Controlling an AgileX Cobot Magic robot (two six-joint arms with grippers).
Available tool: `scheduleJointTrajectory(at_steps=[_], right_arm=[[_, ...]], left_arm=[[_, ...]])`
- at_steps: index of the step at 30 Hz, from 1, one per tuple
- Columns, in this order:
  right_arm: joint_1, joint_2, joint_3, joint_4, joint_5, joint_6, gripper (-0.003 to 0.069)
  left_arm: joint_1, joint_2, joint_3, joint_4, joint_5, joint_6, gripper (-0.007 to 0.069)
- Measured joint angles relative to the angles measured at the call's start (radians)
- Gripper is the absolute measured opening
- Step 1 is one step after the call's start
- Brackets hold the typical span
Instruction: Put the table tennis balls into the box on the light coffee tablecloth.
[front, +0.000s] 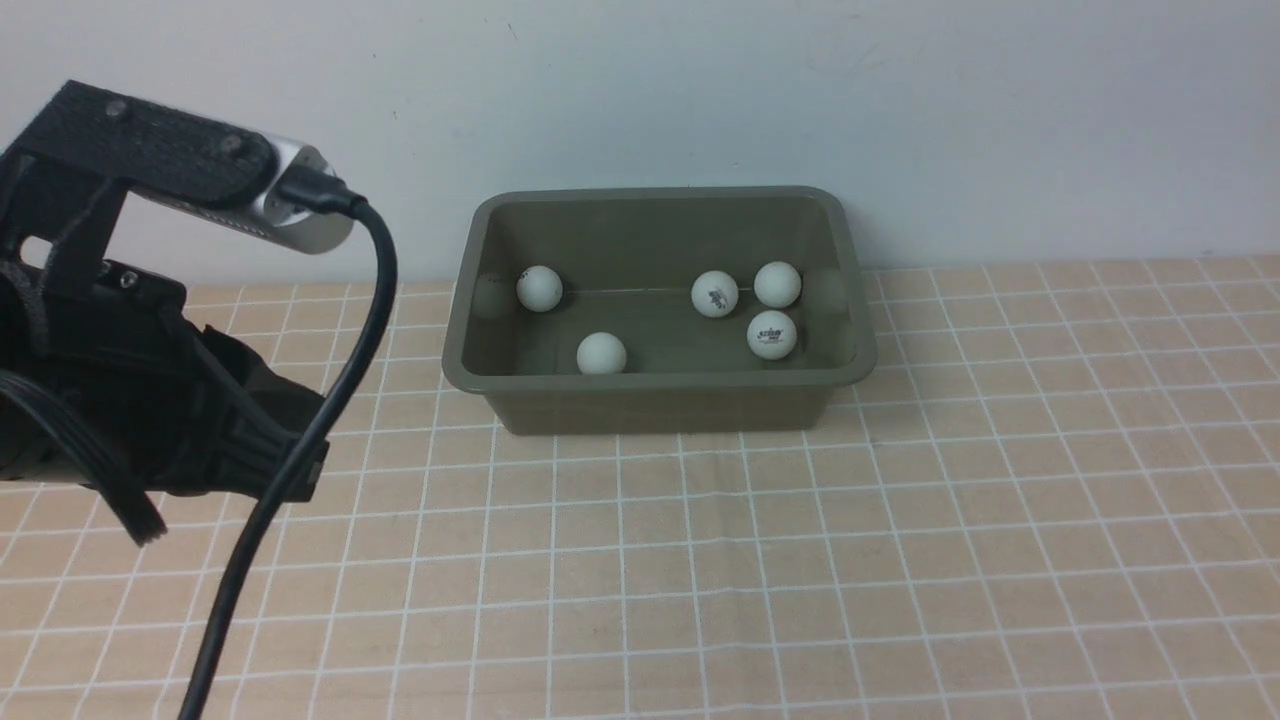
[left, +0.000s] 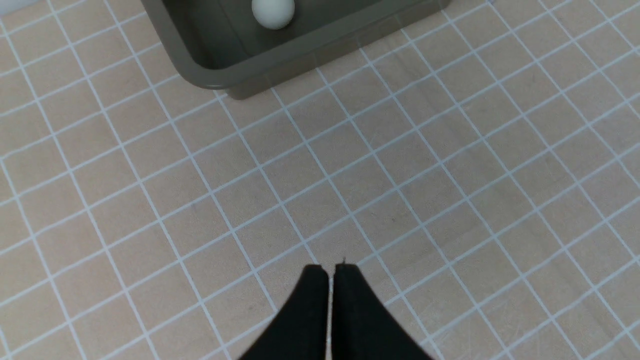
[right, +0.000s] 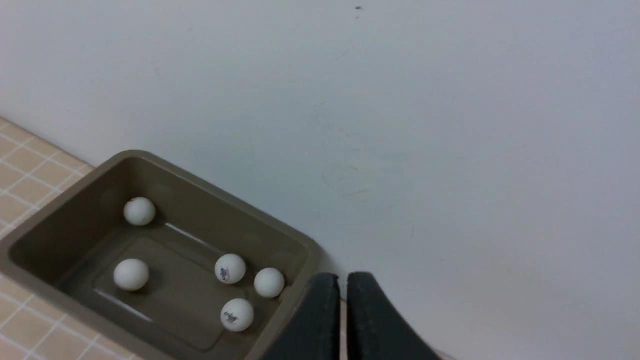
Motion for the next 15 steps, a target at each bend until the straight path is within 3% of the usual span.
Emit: scheduleJointTrajectory(at_steps=[9, 15], right_arm=[[0.000, -0.358, 0.495, 0.126, -0.198, -0.027, 0.0001], [0.000, -0.519, 0.881, 0.207, -0.415, -0.038, 0.0001]], left_arm=[[0.000, 0.000, 0.000, -0.004, -0.010, 0.000, -0.0038], [0.000, 0.000, 0.000, -0.007, -0.023, 0.000, -0.0038]])
